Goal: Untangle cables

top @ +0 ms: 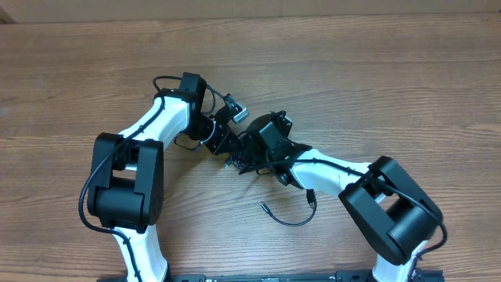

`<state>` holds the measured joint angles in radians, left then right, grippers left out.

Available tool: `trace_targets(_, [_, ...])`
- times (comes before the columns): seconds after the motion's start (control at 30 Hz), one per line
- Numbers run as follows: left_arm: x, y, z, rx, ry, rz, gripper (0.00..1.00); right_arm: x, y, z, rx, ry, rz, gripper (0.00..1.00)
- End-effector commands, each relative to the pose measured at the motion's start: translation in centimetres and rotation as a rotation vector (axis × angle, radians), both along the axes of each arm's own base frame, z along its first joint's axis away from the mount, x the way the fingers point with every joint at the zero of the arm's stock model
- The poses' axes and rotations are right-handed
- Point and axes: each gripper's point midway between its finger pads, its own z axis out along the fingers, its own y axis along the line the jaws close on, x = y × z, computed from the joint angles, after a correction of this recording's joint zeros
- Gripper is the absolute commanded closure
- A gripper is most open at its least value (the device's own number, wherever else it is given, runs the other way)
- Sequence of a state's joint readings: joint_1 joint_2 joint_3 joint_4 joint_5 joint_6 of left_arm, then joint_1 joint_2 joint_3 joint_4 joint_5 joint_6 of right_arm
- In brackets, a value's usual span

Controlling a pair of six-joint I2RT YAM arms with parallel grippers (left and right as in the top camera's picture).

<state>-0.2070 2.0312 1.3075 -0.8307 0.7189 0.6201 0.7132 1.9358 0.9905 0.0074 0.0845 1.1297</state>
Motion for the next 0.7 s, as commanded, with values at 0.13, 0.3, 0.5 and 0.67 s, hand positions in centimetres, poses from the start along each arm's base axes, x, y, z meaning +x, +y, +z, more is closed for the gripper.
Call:
trace_targets(0.13, [-4.3, -3.3, 0.2, -0.089, 0.125, -0.08, 0.96, 0.4, 1.6, 0.9, 0.03, -0.02, 0.134, 0.96])
trace_targets(0.3, [-3.5, -2.6, -0.8, -0.008, 0.122, -0.029, 0.96, 0.7, -0.4, 4.7, 0.055, -0.025, 0.174, 0.96])
trace_targets(0.5, [-2.8, -2.4, -1.2, 0.018, 0.106, -0.002, 0.96, -0.9, -1.7, 7.1, 0.1, 0.026, 0.261, 0.96])
trace_targets(0.67, [-2.8, -2.3, -1.2, 0.023, 0.103, -0.002, 0.96, -2.5, -2.5, 8.4, 0.179, 0.087, 0.361, 0.96])
